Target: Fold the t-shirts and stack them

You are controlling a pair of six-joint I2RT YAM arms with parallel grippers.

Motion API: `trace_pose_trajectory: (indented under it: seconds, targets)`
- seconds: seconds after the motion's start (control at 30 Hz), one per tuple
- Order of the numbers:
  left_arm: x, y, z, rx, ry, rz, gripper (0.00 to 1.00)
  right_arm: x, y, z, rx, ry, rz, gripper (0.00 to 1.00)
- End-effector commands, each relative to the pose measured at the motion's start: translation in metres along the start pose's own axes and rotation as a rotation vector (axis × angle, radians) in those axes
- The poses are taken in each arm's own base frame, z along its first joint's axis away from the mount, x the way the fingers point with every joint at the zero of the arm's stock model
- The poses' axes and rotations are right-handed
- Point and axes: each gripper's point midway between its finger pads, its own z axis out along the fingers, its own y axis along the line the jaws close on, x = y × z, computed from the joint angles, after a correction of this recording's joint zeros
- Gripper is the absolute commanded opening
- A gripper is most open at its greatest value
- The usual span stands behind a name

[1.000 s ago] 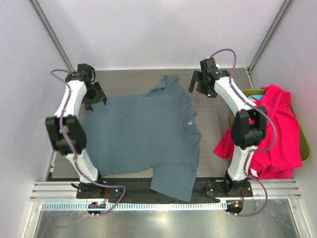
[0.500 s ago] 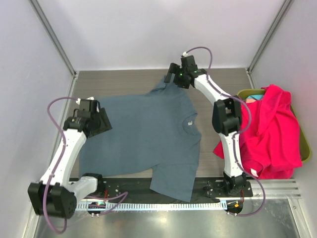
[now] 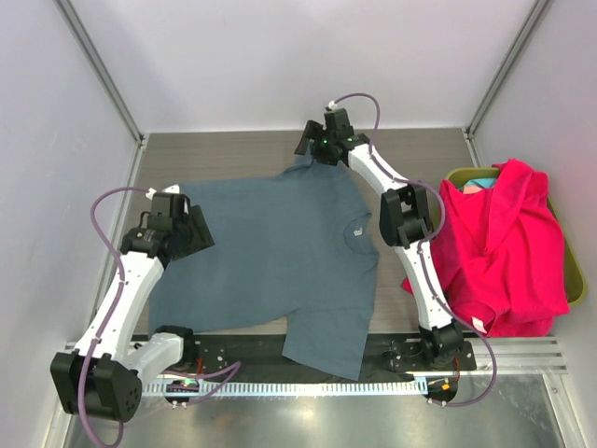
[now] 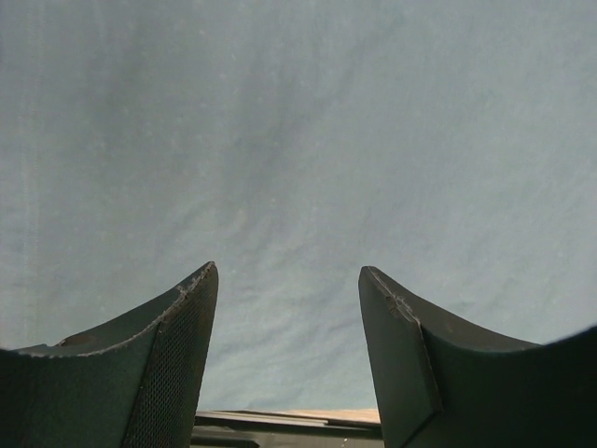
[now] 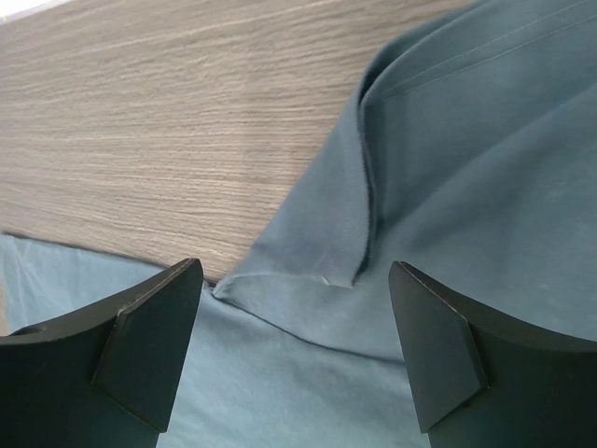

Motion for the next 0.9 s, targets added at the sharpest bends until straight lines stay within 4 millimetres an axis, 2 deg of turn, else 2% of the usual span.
trace_pose_trajectory:
  seconds: [0.0,0.2,0.4,0.47,0.53,0.57,0.6,0.63,0.67,0.7,0.8,0.87]
  targets:
    - [-0.013,-0.012,-0.008,0.052,-0.046,0.021,0.63,-0.011,0.027,0.002,-0.069,-0.05,-0.012,0.87]
    - [-0.011,-0.014,-0.009,0.059,-0.043,0.029,0.63,-0.002,0.035,0.016,-0.094,-0.058,-0.016,0.86]
    - [-0.01,-0.016,-0.01,0.063,-0.045,0.04,0.63,0.009,0.026,0.026,-0.073,-0.044,0.0,0.85]
    - [-0.01,-0.017,-0.01,0.064,-0.046,0.041,0.63,0.009,0.028,0.027,-0.076,-0.049,0.006,0.84]
    - [-0.01,-0.017,-0.01,0.064,-0.047,0.042,0.63,-0.002,0.042,0.024,-0.103,-0.081,0.019,0.84]
    - [-0.01,-0.017,-0.011,0.065,-0.048,0.042,0.63,-0.008,0.051,0.022,-0.119,-0.098,0.064,0.84]
    - [-0.011,-0.016,-0.011,0.061,-0.051,0.041,0.63,-0.028,0.069,0.016,-0.183,-0.162,0.088,0.84]
    - [-0.011,-0.016,-0.011,0.061,-0.053,0.04,0.63,-0.037,0.087,0.012,-0.247,-0.197,0.113,0.84]
    - [-0.012,-0.016,-0.011,0.059,-0.058,0.041,0.63,-0.045,0.114,0.002,-0.371,-0.2,0.221,0.84]
    - [-0.013,-0.015,-0.012,0.054,-0.064,0.039,0.63,-0.071,0.146,-0.013,-0.586,-0.324,0.242,0.84]
    - [-0.016,-0.014,-0.013,0.052,-0.083,0.035,0.63,-0.087,0.212,-0.064,-1.036,-0.375,0.339,0.81]
    - [-0.019,-0.011,-0.015,0.04,-0.103,0.033,0.63,-0.089,0.23,-0.096,-1.161,-0.364,0.286,0.81]
